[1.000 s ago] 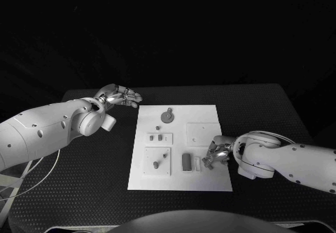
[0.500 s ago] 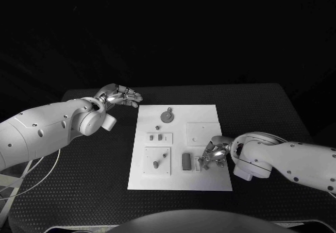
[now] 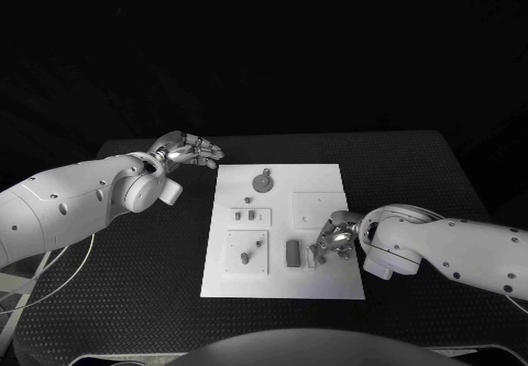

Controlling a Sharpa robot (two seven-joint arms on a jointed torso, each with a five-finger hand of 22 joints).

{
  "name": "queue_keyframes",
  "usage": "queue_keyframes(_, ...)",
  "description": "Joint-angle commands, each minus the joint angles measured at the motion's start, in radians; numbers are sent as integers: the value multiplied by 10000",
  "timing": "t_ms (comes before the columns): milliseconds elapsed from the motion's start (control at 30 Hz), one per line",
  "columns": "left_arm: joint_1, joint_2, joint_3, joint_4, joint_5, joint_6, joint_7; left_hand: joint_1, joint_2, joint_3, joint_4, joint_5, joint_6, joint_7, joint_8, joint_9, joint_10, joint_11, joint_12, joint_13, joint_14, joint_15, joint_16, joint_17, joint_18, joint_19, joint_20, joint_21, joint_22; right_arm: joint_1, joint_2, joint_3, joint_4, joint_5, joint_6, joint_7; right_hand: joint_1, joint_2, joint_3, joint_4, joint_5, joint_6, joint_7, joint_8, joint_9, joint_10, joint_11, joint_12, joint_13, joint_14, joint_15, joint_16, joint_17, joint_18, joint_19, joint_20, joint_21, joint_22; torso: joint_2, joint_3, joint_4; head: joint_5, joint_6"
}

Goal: Assemble the parts on the task board

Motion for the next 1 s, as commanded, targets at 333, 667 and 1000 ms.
queue_keyframes(333, 6, 20, 5, 32, 47, 149, 33, -91, -3, -69, -17, -33, -58, -4, -38, -16, -33, 6, 37, -10, -3, 56, -62, 20, 3, -6, 36, 39, -18, -32, 251, -23, -88, -49, 757, -12, -1153, -436, 127, 683, 21, 18, -8, -65, -140, 28, -24, -73, -27, -24, -30, -66, -32, 149, 87, 6, -125, 78, 3, 6, -2, 22, -22)
queue_keyframes(667, 6, 14, 5, 34, 46, 155, 19, -97, -1, -71, -14, -32, -61, -3, -38, -17, -34, 7, 36, -12, -3, 56, -66, 26, 3, -6, 37, 40, -18, -32, 270, -25, -80, -5, 781, 150, -1383, -552, 194, 905, 21, 30, -10, -76, -163, 26, -26, -65, -24, -28, -32, -68, -36, 149, 99, -12, -139, 91, 4, 7, -5, 43, -42)
queue_keyframes(1000, 6, 8, 4, 29, 46, 166, -20, -112, 3, -75, -8, -33, -65, 0, -39, -19, -37, 9, 35, -15, -3, 57, -71, 33, 2, -6, 38, 40, -19, -32, 263, -25, -16, -21, 1053, 167, -1312, -430, 263, 817, 21, 42, -18, -72, -167, 32, -33, -50, -16, -21, -37, -54, -32, 149, 102, -40, -134, 111, 1, 8, -7, 55, -62)
